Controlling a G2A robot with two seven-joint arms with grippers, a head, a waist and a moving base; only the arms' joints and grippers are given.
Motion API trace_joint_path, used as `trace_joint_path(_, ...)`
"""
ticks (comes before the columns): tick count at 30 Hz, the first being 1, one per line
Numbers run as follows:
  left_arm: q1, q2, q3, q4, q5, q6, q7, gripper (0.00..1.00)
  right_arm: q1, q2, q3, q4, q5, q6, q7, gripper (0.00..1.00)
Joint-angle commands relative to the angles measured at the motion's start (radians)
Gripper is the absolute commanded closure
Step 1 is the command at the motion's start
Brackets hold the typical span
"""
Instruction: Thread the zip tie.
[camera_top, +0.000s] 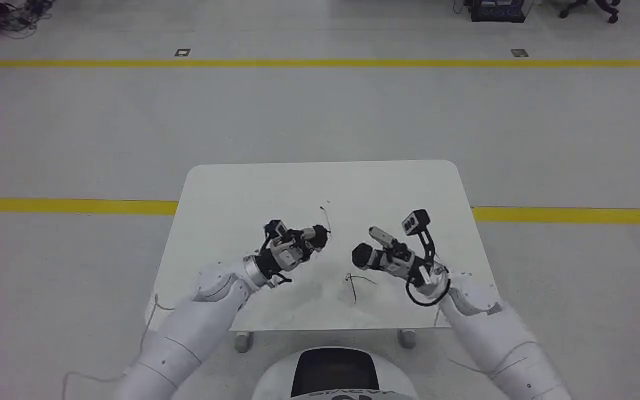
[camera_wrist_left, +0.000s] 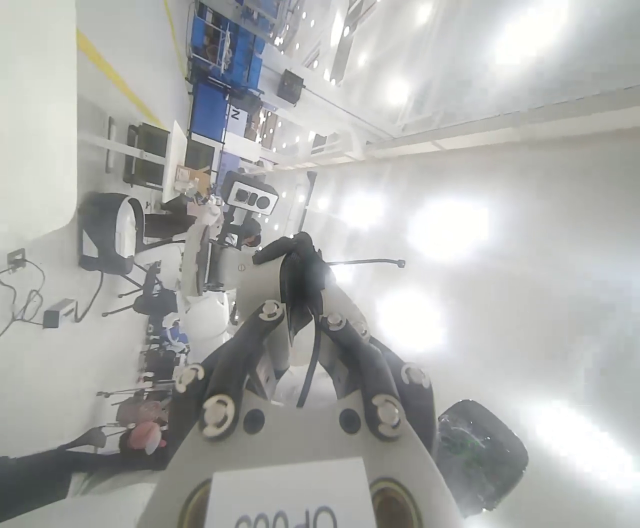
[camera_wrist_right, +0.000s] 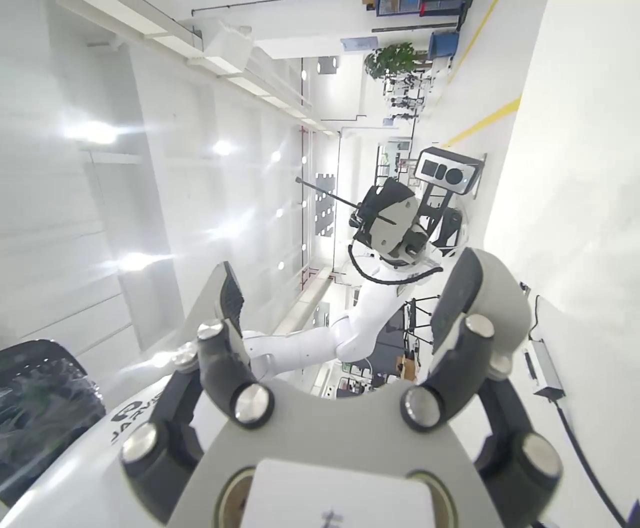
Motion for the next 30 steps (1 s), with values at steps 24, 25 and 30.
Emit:
trace_joint_path(24,-0.001,-0.036,0.073,0.037,-0.17,-0.058,-0.155,1.0,0.019,-0.044,-0.028,0.057,0.121,0.013,0.069,0.0)
trace_joint_path(25,-0.003,-0.039,0.077,0.04,-0.179,-0.069,-0.164,1.0,0.02,-0.046,-0.03,0.059,0.133,0.013,0.075,0.0)
trace_joint_path(30,-0.016,-0.052,0.088,0.085,-0.186,-0.165,-0.194,1.0,0.025,-0.051,-0.033,0.076,0.197,0.023,0.097,0.0)
